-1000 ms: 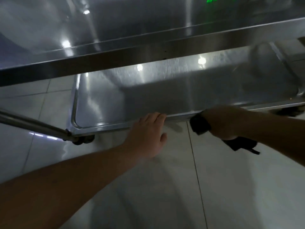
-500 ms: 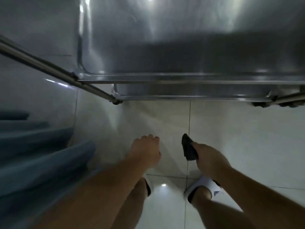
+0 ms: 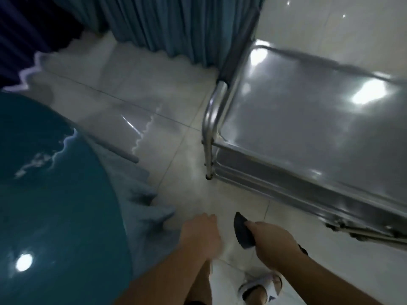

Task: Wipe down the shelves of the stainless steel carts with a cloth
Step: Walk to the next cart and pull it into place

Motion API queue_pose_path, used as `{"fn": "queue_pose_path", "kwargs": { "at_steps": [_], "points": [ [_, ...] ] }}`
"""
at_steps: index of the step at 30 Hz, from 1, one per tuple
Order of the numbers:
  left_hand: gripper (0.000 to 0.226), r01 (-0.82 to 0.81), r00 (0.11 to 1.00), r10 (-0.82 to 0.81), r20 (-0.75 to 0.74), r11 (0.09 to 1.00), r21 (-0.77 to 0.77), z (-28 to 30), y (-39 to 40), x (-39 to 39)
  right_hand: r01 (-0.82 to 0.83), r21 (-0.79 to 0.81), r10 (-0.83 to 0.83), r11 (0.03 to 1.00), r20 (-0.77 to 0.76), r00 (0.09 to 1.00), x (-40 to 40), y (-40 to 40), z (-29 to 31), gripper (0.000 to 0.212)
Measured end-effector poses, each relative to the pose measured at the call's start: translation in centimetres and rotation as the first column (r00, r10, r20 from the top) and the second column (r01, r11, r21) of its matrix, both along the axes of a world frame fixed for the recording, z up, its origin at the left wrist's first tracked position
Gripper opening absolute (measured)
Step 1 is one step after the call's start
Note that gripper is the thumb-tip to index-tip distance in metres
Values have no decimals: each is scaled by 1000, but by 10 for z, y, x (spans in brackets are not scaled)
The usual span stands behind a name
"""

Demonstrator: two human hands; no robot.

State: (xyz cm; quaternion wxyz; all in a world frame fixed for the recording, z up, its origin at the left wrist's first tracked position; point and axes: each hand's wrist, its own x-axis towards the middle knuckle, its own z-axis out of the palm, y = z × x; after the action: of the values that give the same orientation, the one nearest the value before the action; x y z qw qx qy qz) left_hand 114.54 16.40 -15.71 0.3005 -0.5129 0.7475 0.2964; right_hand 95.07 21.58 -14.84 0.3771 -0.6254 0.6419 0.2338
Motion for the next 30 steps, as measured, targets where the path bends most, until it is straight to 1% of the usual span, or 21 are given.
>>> {"fn": "queue_pose_path", "kwargs": {
  "at_steps": [4,6,8,11,15,18,20,25,30],
  "points": [
    [32,-48,998,45,-44,996,-79,67,-35,50,-145,-90,144,985,-21,989,46,-59,71,59],
    [31,-100,993,93,-66,989,-110,89,-56,71,-194,-147,191,970,-38,981,67,-88,98,59],
    [31,-154,986,141,-90,975,-158,106,-75,87,-225,-203,219,953,-52,974,86,-112,122,56],
    [31,-219,973,196,-120,952,-216,128,-99,106,-289,-273,279,918,-74,957,107,-144,144,58],
    [33,-269,961,241,-137,930,-250,149,-132,122,-381,-357,377,853,-83,922,120,-187,169,43],
    [36,-279,958,246,-148,920,-274,161,-163,128,-410,-380,409,829,-87,908,124,-225,188,36],
    [40,-288,955,252,-154,909,-302,169,-191,128,-420,-390,411,820,-109,905,124,-254,198,35],
    [49,-318,948,290,-131,877,-359,204,-262,118,-406,-452,408,794,-99,908,114,-332,221,44],
    [49,-334,943,303,-141,851,-405,234,-319,107,-311,-493,342,812,-30,939,95,-397,225,52]
  ]
}}
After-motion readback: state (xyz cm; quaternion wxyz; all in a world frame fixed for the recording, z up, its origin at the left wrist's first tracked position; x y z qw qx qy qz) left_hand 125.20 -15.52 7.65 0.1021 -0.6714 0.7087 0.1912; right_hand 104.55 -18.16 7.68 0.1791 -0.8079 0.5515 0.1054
